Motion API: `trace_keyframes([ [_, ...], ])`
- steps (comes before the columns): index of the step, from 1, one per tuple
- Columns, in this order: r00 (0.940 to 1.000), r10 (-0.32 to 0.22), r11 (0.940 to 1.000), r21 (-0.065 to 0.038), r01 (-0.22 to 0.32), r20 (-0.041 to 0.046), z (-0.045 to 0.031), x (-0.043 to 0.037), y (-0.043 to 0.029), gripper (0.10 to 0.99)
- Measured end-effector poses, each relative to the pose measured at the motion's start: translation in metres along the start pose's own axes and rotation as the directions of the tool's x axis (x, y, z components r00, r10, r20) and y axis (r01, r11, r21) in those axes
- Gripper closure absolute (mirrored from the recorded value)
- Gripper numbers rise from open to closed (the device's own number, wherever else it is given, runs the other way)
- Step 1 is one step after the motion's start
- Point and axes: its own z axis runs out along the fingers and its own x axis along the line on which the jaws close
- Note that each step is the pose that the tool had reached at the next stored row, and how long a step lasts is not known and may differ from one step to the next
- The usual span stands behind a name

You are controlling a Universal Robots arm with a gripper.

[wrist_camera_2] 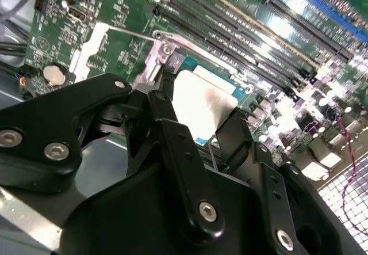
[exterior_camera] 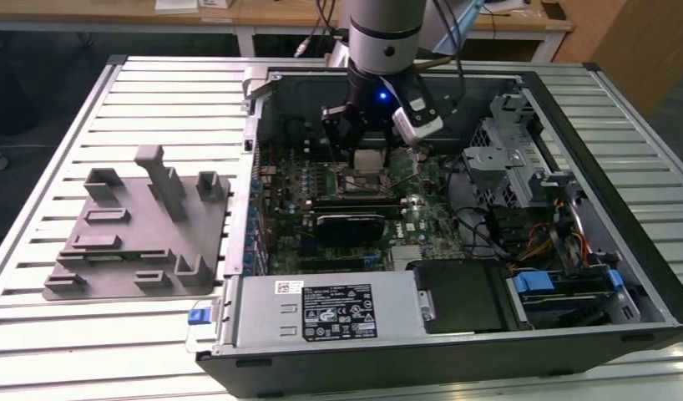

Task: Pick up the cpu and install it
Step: 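Pick up the cpu and move it towards the insertion slot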

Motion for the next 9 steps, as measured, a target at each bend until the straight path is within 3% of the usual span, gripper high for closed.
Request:
trace_keyframes([
  [5,1.0,0.0,1.0,0.0,0.0,0.0,0.0035,0.0012,0.0059,0.545],
  [9,1.0,0.0,1.0,0.0,0.0,-0.0001,0.0045,0.0013,0.0063,0.545],
])
